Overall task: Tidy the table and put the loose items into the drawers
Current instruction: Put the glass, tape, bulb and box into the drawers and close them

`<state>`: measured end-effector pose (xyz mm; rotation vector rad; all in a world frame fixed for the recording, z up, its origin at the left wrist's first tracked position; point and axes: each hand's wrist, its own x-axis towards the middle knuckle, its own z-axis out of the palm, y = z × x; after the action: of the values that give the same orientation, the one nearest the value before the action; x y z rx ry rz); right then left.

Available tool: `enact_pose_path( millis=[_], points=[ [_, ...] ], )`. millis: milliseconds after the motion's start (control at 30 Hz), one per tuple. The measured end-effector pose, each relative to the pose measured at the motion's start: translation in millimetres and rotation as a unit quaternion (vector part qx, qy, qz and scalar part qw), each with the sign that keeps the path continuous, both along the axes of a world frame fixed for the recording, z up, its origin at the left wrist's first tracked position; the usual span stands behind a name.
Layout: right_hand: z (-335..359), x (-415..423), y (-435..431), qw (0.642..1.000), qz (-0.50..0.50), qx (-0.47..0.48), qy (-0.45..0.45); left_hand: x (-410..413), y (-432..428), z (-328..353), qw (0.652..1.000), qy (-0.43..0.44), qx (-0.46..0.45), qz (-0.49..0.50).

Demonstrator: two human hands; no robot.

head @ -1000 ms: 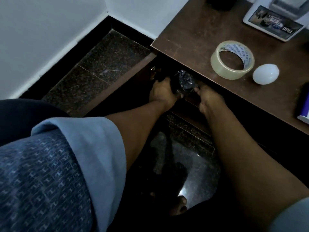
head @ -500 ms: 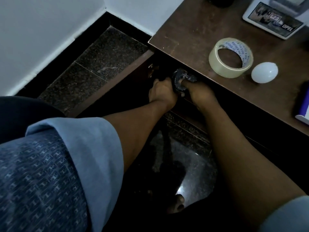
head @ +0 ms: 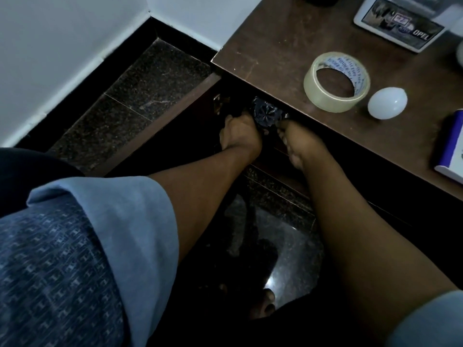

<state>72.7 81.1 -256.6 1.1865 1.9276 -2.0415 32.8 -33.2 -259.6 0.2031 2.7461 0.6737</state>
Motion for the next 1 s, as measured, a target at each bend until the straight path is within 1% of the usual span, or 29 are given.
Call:
enact_pose_path(
  millis=[67, 200, 267, 367, 433, 500, 600, 733, 800, 867, 900, 933, 967, 1000],
  points=[
    [-4.2, 2.2, 0.3, 0.999, -0.003, -0.034, 0.018, -1.7, -1.0, -0.3, 1.000, 0.003, -0.013, -0.001],
    [-3.5, 4.3, -1.0, 0.999, 0.014, -0.040, 0.007, -3.6, -6.5, 2.0, 0.999, -0.018, -0.020, -0.033],
    [0.5, 8.6, 2.8, 0.999, 0.037, -0.011, -0.011, 0.4, -10.4, 5.2, 0.997, -0.041, -0.029, -0.055],
    [17.6, 23.7, 5.4, 0.991, 0.096, 0.073, -0.053, 8.8, -19.8, 10.5, 0.995, -0.067, -0.036, -0.067],
    [28.9, 33.7, 8.0, 0.990, 0.100, 0.092, -0.045, 14.2, -27.5, 16.9, 0.994, -0.037, -0.033, -0.098],
    [43.4, 43.4, 8.4, 0.990, 0.107, 0.086, -0.024, 20.4, -33.3, 27.8, 0.989, 0.013, -0.024, -0.148],
    [61.2, 58.1, 4.1, 0.985, 0.161, 0.066, -0.009, 32.6, -34.8, 49.1, 0.977, 0.062, 0.000, -0.203],
    [89.6, 83.1, -6.2, 0.976, 0.208, 0.061, -0.030, 52.5, -35.0, 80.2, 0.965, 0.098, 0.047, -0.238],
    [108.5, 96.4, -7.1, 0.972, 0.222, 0.077, -0.012, 63.9, -36.1, 93.5, 0.961, 0.120, 0.039, -0.246],
    [123.9, 107.6, -2.8, 0.974, 0.200, 0.098, 0.031, 72.1, -35.0, 101.1, 0.953, 0.175, 0.018, -0.248],
    [132.9, 112.9, 0.5, 0.977, 0.169, 0.115, 0.053, 76.0, -33.2, 104.4, 0.947, 0.209, 0.023, -0.244],
    [141.2, 118.3, 3.4, 0.976, 0.134, 0.153, 0.077, 79.0, -31.2, 107.7, 0.940, 0.241, 0.040, -0.239],
    [149.3, 123.3, 7.6, 0.966, 0.103, 0.221, 0.090, 80.8, -28.5, 110.9, 0.932, 0.271, 0.061, -0.234],
    [156.5, 127.7, 12.8, 0.941, 0.082, 0.313, 0.093, 81.2, -24.9, 114.0, 0.922, 0.301, 0.073, -0.232]
  ],
)
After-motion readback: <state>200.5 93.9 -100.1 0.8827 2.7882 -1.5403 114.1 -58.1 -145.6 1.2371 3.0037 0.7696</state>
